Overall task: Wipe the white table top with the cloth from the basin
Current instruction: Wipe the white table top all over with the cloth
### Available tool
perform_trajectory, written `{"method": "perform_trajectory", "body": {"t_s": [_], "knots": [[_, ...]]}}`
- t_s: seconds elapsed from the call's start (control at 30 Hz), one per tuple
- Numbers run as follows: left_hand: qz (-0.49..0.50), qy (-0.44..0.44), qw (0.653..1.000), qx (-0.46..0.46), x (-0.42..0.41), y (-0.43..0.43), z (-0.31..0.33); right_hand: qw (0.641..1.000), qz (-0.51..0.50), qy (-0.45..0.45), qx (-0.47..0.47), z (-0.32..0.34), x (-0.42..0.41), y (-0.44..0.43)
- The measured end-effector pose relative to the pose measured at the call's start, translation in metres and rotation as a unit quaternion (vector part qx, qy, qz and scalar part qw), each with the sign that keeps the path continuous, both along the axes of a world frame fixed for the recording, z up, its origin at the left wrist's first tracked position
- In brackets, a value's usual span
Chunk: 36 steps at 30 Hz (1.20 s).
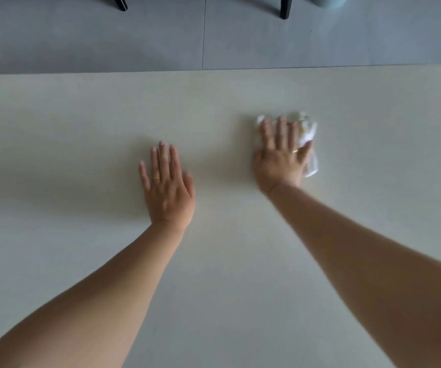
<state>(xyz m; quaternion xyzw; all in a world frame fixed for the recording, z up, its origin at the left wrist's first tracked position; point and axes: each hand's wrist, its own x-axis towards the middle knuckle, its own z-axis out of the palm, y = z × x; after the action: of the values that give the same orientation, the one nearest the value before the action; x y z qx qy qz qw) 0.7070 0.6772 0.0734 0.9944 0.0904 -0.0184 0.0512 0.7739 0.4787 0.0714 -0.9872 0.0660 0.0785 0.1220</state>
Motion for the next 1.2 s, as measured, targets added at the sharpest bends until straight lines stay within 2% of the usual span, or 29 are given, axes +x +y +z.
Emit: {"method": "perform_trajectory", "body": {"t_s": [0.1, 0.17, 0.23, 0.3, 0.4, 0.47, 0.53, 0.6, 0.63, 0.7, 0.77, 0.83, 0.87, 0.9, 0.97, 1.03, 1.07, 1.13, 1.2], "knots": [[-0.009, -0.01, 0.999, -0.04, -0.03, -0.031, 0.007, 0.976, 0.217, -0.012, -0.015, 0.003, -0.043, 0.009], [-0.069, -0.008, 0.995, -0.072, -0.062, -0.052, 0.008, 0.962, 0.27, -0.029, -0.033, 0.006, -0.039, -0.023], [-0.111, 0.003, 0.99, -0.084, -0.09, -0.062, 0.005, 0.976, 0.211, -0.03, -0.046, 0.005, -0.029, -0.058], [-0.128, 0.006, 0.989, -0.074, -0.103, -0.061, -0.001, 0.995, 0.09, -0.012, -0.036, 0.001, -0.024, -0.074], [-0.126, 0.006, 0.99, -0.063, -0.103, -0.059, -0.007, 0.999, -0.028, -0.013, -0.015, -0.004, -0.041, -0.036], [-0.127, 0.014, 0.99, -0.06, -0.104, -0.061, -0.007, 1.0, 0.014, -0.025, -0.005, -0.003, -0.073, -0.006], [-0.128, 0.017, 0.99, -0.052, -0.105, -0.06, -0.006, 0.989, 0.145, -0.039, -0.015, 0.0, -0.106, 0.002], [-0.13, 0.014, 0.99, -0.05, -0.105, -0.059, -0.006, 0.959, 0.279, -0.045, -0.031, 0.005, -0.11, -0.025], [-0.131, 0.011, 0.99, -0.051, -0.105, -0.059, -0.006, 0.949, 0.308, -0.045, -0.045, 0.005, -0.103, -0.045], [-0.13, 0.008, 0.99, -0.053, -0.104, -0.06, -0.007, 0.966, 0.252, -0.03, -0.056, 0.004, -0.083, -0.085], [-0.125, 0.01, 0.99, -0.058, -0.104, -0.06, -0.006, 0.994, 0.098, -0.006, -0.041, 0.002, -0.069, -0.101], [-0.123, 0.013, 0.991, -0.056, -0.104, -0.061, -0.006, 0.999, -0.02, -0.005, -0.029, 0.001, -0.076, -0.075], [-0.123, 0.015, 0.991, -0.053, -0.104, -0.061, -0.005, 0.999, -0.039, -0.004, -0.023, 0.001, -0.09, -0.055], [-0.123, 0.015, 0.991, -0.053, -0.104, -0.061, -0.004, 1.0, -0.019, -0.009, -0.019, 0.001, -0.108, -0.035], [-0.119, 0.008, 0.991, -0.061, -0.103, -0.062, -0.003, 0.993, 0.11, -0.025, -0.026, 0.002, -0.15, -0.01], [-0.116, 0.003, 0.991, -0.07, -0.102, -0.062, -0.001, 0.966, 0.253, -0.033, -0.034, 0.006, -0.166, -0.027], [-0.12, 0.002, 0.99, -0.072, -0.102, -0.062, 0.0, 0.955, 0.291, -0.034, -0.044, 0.007, -0.161, -0.045], [-0.125, 0.002, 0.99, -0.071, -0.101, -0.062, 0.0, 0.964, 0.256, -0.03, -0.067, 0.007, -0.147, -0.079], [-0.123, 0.0, 0.99, -0.072, -0.102, -0.061, -0.001, 0.994, 0.103, -0.001, -0.048, 0.008, -0.137, -0.092]]}}
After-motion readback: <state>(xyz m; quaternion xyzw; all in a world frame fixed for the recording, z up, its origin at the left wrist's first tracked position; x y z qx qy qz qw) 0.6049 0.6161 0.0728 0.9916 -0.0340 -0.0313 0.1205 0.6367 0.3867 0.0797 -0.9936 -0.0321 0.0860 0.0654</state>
